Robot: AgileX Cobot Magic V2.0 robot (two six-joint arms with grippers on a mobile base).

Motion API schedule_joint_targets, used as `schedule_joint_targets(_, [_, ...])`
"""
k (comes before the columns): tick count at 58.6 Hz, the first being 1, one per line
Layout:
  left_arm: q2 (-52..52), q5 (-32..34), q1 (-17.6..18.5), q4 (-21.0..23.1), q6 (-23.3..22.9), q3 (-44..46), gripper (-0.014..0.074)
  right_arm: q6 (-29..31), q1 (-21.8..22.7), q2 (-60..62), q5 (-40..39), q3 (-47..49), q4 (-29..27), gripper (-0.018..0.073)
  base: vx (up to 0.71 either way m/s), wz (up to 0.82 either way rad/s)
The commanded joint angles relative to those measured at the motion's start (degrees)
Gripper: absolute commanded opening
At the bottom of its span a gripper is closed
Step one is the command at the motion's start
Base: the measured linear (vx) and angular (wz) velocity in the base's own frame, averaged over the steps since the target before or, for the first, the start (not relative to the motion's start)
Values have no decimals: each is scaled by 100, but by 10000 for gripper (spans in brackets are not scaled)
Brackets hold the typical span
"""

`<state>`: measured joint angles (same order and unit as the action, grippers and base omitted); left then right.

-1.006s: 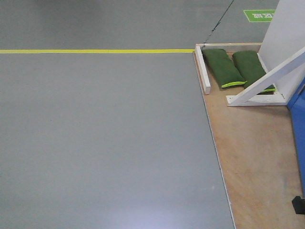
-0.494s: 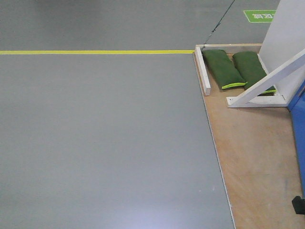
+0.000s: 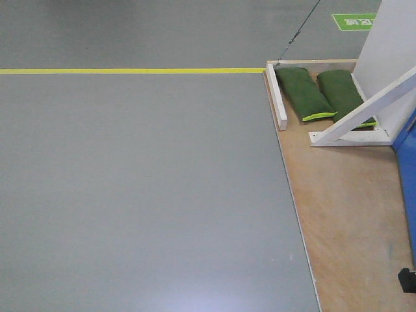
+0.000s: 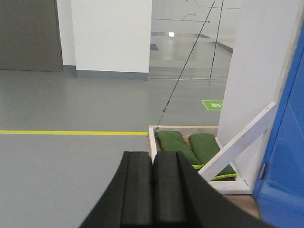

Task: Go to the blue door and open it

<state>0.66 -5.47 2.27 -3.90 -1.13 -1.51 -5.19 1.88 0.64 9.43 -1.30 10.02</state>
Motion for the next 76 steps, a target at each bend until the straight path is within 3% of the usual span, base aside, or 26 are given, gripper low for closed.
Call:
schedule_joint_targets(1, [80,478,-3,10,-37,157,73,-6,91,64,-194,485,299,-1,0,0])
schedule_joint_targets(17, [80,478,-3,10,-37,157,73,-6,764,-930,-18,2548,395,-1,0,0])
schedule_joint_targets(45, [80,478,-3,10,-37,157,73,-6,1877,-4467,-293,6814,185,-1,0,0])
schedule_joint_targets(55, [80,478,-3,10,-37,157,73,-6,2434,-5330,-293,8159,-268,-1,0,0])
schedule_joint_targets(63, [80,478,-3,10,-37,157,73,-6,3182,-5843,-293,9010,-662,-1,0,0])
schedule_joint_targets(76, [80,478,-3,10,-37,157,73,-6,4747,-6325,-292,9588,-1991,-1,0,0])
